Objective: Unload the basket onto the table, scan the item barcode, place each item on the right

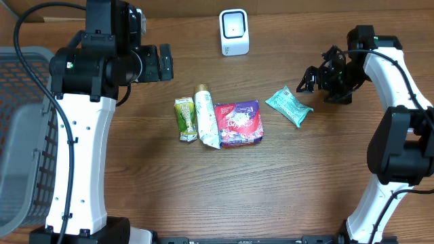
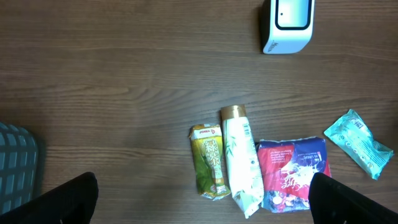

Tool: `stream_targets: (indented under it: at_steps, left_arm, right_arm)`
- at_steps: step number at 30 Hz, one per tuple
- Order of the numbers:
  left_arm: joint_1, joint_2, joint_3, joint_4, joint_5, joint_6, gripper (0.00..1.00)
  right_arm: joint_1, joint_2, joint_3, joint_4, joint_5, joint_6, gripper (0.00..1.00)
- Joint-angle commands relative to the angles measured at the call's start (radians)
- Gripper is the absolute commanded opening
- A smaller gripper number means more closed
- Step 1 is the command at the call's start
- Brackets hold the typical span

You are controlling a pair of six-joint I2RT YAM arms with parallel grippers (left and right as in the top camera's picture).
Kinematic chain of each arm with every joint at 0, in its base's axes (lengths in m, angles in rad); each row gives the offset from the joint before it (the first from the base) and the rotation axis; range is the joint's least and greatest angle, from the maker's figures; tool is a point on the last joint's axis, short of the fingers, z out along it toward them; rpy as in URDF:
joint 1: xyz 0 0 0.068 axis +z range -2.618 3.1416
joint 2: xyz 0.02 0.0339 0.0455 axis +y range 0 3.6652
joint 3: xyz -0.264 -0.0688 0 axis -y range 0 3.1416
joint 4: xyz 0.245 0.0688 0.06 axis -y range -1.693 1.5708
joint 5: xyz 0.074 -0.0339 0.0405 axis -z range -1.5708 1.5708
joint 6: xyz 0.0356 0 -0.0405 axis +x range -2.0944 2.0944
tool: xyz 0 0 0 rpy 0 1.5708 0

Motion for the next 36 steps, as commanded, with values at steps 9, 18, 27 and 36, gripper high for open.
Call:
stream_targets:
  at_steps: [9, 18, 27, 36]
  left_arm:
    - [-0.002, 0.001, 0.009, 0.001, -0.005, 0.008, 0.99]
    - [-0.002, 0.001, 0.009, 0.001, -0.006, 0.008, 1.00]
    - [-0.002, 0.001, 0.009, 0.001, -0.005, 0.008, 0.99]
    - [-0.002, 0.002, 0.009, 0.001, -0.005, 0.008, 0.99]
  right_arm:
    - [-0.037, -0.016, -0.215, 0.104, -0.106, 0.188, 0.79]
    - [-0.036, -0.016, -0.337, 0.321, -0.117, 0.364, 0.62]
    - [-0.006, -0.016, -0.445, 0.521, -0.113, 0.497, 0.53]
    - [0.006, -0.016, -0.475, 0.680, -0.076, 0.389, 0.04]
